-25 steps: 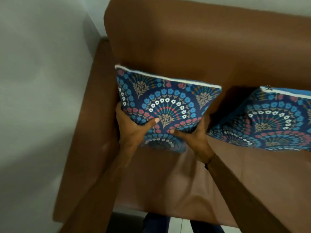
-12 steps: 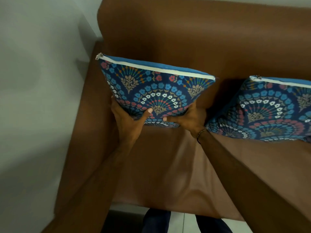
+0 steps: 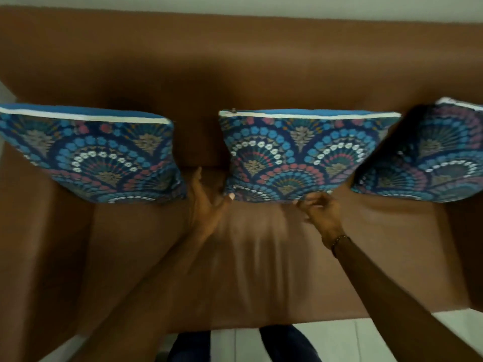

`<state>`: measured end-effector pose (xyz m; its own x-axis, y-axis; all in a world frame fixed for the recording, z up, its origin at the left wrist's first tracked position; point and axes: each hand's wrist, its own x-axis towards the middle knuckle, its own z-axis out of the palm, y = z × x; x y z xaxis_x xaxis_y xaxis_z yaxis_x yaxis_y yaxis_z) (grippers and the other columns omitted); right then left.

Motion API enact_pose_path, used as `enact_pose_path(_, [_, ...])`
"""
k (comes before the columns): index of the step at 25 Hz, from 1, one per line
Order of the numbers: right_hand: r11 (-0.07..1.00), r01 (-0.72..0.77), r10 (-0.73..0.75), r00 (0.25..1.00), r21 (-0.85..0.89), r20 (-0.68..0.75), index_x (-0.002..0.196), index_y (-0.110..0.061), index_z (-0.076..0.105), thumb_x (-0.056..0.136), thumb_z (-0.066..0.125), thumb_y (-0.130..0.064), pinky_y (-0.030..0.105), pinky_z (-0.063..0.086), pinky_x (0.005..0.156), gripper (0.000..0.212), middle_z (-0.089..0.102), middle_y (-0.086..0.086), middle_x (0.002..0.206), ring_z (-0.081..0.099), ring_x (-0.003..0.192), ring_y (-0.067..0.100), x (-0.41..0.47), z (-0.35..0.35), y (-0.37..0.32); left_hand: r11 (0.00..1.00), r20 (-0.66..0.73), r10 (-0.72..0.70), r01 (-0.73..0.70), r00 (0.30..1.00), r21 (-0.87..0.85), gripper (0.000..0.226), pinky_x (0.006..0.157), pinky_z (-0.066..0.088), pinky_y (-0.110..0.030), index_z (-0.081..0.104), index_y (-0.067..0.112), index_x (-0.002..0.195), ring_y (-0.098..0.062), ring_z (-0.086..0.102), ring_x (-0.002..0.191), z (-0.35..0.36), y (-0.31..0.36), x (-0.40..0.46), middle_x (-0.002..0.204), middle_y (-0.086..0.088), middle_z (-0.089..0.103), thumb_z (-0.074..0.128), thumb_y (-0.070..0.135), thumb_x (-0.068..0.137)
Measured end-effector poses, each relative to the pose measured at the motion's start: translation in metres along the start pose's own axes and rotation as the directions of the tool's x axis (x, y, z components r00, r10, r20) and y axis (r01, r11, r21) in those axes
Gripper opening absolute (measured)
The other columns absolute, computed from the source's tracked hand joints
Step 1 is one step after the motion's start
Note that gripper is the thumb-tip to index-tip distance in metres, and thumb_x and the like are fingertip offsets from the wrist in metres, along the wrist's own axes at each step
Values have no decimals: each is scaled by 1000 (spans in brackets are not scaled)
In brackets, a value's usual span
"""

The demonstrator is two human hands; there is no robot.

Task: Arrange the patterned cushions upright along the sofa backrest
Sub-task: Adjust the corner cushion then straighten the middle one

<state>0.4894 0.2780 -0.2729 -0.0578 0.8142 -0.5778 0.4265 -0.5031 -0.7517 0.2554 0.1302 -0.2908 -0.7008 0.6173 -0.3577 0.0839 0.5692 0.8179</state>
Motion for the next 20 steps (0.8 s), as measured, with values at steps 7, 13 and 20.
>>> enact_pose_path(7, [996, 89, -91, 981, 20, 172, 148, -20, 34, 75, 88, 9, 66, 51, 102, 96, 56, 8, 142, 55, 134, 36, 72, -80, -71, 995, 88, 64, -56, 994, -86, 116, 121, 41, -46, 24, 19, 157, -14, 45, 136, 67, 65, 39, 150, 2, 47, 98, 20, 67])
enact_pose_path(13, [973, 213, -224, 963, 84, 151, 140, -20, 39, 70, 89, 14, 31, 64, 90, 93, 62, -8, 124, 68, 105, -1, 74, -79, -39, 992, -20, 119, -120, 993, -48, 103, 94, 32, 11, 31, 8, 156, 7, 41, 121, 80, 54, 21, 140, 6, 45, 93, 18, 75])
enact_pose_path(20, [997, 72, -75, 989, 27, 125, 146, -16, 45, 73, 94, -7, 26, 56, 76, 89, 53, -16, 109, 60, 106, 14, 77, -110, -14, 983, -104, 109, -91, 989, 161, 39, 90, 59, -52, 55, -4, 116, -31, 66, 93, 130, 64, -53, 113, -25, 64, 79, 12, 88])
